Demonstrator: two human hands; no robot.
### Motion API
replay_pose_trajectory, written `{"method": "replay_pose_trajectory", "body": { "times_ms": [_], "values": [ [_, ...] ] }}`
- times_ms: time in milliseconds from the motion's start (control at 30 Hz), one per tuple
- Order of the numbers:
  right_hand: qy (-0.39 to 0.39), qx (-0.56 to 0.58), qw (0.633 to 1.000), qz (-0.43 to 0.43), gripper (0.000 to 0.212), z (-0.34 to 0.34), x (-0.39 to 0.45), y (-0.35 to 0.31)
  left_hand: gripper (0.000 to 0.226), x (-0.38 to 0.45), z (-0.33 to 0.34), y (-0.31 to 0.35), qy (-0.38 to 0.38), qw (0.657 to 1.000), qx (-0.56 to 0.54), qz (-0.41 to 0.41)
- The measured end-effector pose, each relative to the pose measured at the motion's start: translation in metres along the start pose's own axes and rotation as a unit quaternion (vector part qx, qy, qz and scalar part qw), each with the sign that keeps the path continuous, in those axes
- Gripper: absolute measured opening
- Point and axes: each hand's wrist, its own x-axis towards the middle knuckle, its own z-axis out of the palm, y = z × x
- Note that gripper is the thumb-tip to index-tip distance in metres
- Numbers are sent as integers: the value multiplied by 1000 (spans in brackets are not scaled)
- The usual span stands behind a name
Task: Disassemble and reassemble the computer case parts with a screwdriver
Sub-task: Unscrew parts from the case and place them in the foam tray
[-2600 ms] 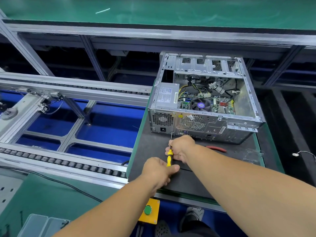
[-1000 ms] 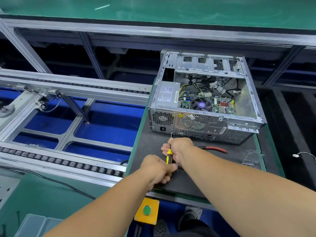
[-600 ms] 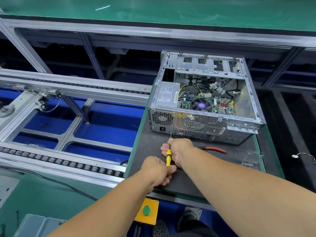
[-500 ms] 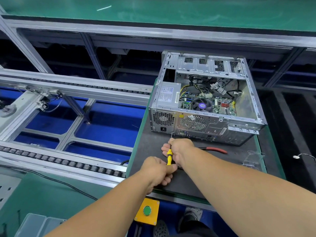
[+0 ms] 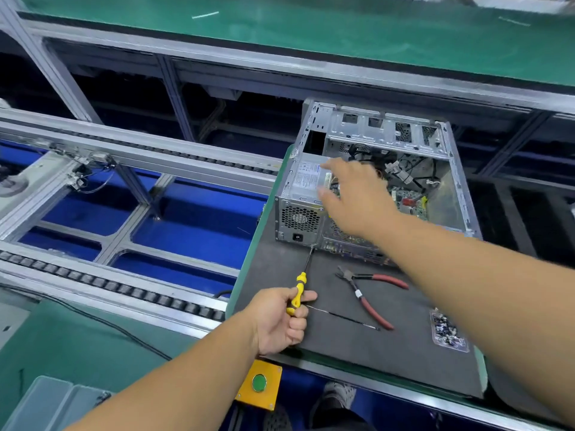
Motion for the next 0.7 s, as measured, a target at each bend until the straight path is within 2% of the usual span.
{"method": "replay_pose_trajectory", "body": {
  "times_ms": [67,100,167,200,233,300,333,367,400,433,500,533,600,700],
  "values": [
    [-137,7,990,41,60,5,10,5,28,4,0,-4,-5,1000,-22,8],
    [-165,2,985,41,61,10,11,7,27,5,2,-7,3,999,-27,19],
    [-166,-5,986,27,60,15,11,7,25,13,8,-13,52,997,7,59],
    [-161,-5,987,22,60,16,11,8,25,17,14,-17,97,989,63,92],
    [-158,-3,987,20,61,17,13,8,25,20,19,-19,158,969,141,129],
    [-157,6,987,22,61,17,13,10,23,23,27,-22,286,878,337,183],
    [-158,6,987,21,60,17,13,10,21,24,28,-23,318,831,410,198],
    [-156,6,988,17,60,16,12,10,19,24,28,-24,330,810,436,213],
    [-154,6,988,15,60,16,12,9,18,24,26,-23,320,814,431,219],
    [-152,4,988,15,60,16,11,9,18,23,23,-20,291,851,376,223],
    [-149,2,989,18,60,17,12,10,16,20,17,-15,193,943,195,189],
    [-148,1,989,21,60,17,12,10,14,16,14,-12,141,971,110,160],
    [-150,-1,988,24,59,18,13,10,13,12,7,-3,63,992,-9,109],
    [-152,0,988,25,59,18,12,10,23,14,7,7,-5,991,-115,62]
  ]
}}
